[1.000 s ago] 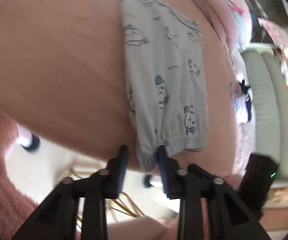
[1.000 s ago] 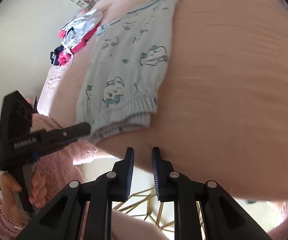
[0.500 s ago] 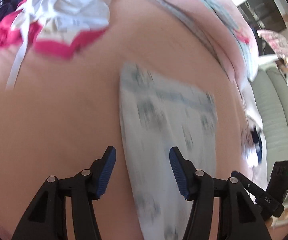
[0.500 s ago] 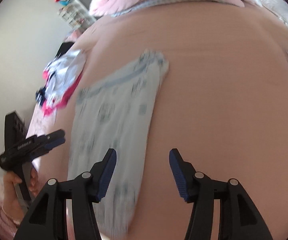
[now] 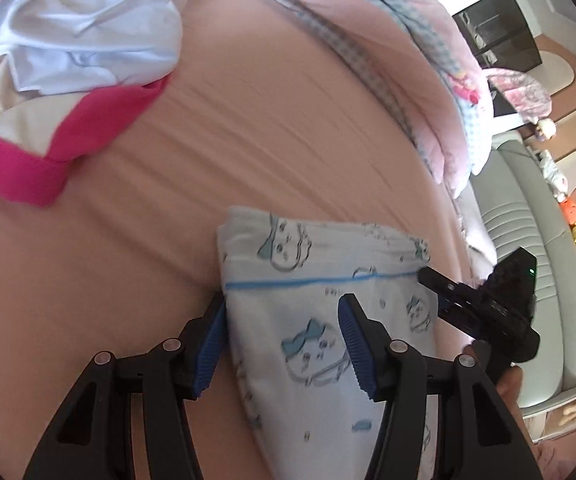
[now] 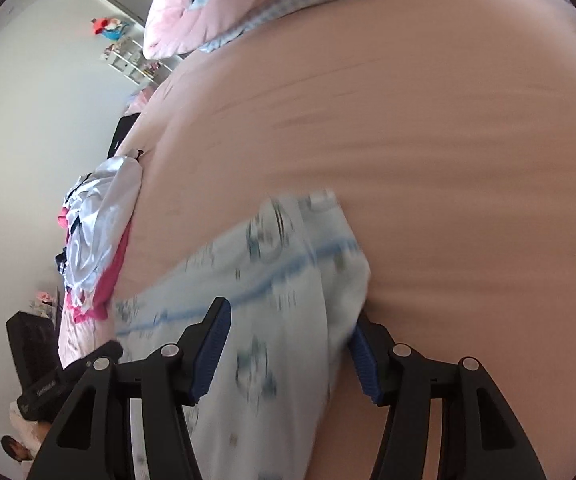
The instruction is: Fold clothes
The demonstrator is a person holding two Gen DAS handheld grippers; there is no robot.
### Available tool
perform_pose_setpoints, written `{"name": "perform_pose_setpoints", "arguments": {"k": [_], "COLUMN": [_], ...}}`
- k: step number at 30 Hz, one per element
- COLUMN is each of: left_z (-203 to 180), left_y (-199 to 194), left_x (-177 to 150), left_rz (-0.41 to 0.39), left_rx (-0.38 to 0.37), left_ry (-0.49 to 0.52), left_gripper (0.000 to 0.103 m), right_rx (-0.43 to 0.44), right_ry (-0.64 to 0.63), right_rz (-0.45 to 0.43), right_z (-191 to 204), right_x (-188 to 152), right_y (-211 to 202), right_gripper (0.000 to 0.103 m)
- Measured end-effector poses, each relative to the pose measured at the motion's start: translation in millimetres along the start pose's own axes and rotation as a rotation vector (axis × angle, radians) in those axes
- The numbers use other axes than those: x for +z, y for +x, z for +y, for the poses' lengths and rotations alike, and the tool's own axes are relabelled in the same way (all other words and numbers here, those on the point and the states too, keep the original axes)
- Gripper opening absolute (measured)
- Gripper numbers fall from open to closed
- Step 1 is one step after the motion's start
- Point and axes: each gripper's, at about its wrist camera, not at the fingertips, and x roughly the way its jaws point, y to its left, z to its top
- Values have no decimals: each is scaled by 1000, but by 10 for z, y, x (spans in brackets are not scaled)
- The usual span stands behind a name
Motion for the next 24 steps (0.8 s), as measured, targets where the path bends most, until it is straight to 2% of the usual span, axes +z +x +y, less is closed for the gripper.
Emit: {"name": "perform_pose_setpoints", "arguments": {"k": [2, 3, 4, 5, 6, 7, 8, 9, 11, 15, 17, 20, 23, 24], "left_z": [-9, -34, -54, -55, -66, -118, -170, -236, -495, -979, -1119, -1283, -1386, -1367], "left_y": [28, 20, 18, 37, 45, 3, -39, -82, -176, -146, -99, 70, 434, 596], "left_x": [9, 30, 50, 71, 94, 131, 167, 201, 240, 326, 365, 453, 454, 393], "left_rz": [-15, -15, -11, 6, 21, 23, 25, 26, 17, 62, 86, 116, 135, 148], "left_rx": [-4, 17, 37, 57, 70, 56, 42, 29, 10, -52, -97, -175, -79, -1], "left_ry": [7, 22, 36, 42, 50, 60, 70, 87, 180, 309, 333, 349, 415, 434], "left_gripper": [50, 34, 23, 9, 6, 6, 6, 5, 5, 6, 6, 6, 6, 6], "right_rx": [-41, -74, -107, -130, -148, -137, -129, -121, -97, -126, -134, -177, -229, -295], "right_ry": [-47, -80, -112, -147, -179, -184, -171, -159, -151, -165, -149, -152, -174, -162], "right_rz": [-19, -32, -44, -47, -49, -38, -38, -40, -100, -212, -254, -303, -326, -305], "right_z": [69, 113, 156, 193, 226, 230, 223, 216, 229, 286, 249, 212, 22, -111], "right_x": [74, 114, 152, 170, 187, 203, 217, 227, 196, 115, 78, 145, 261, 287], "right_y": [73, 102, 129, 155, 176, 163, 105, 39, -258, -908, -1275, -1610, -1692, -1506], "right_gripper": [54, 46, 31, 27, 22, 12, 11, 10, 10, 10, 10, 10, 11, 12]}}
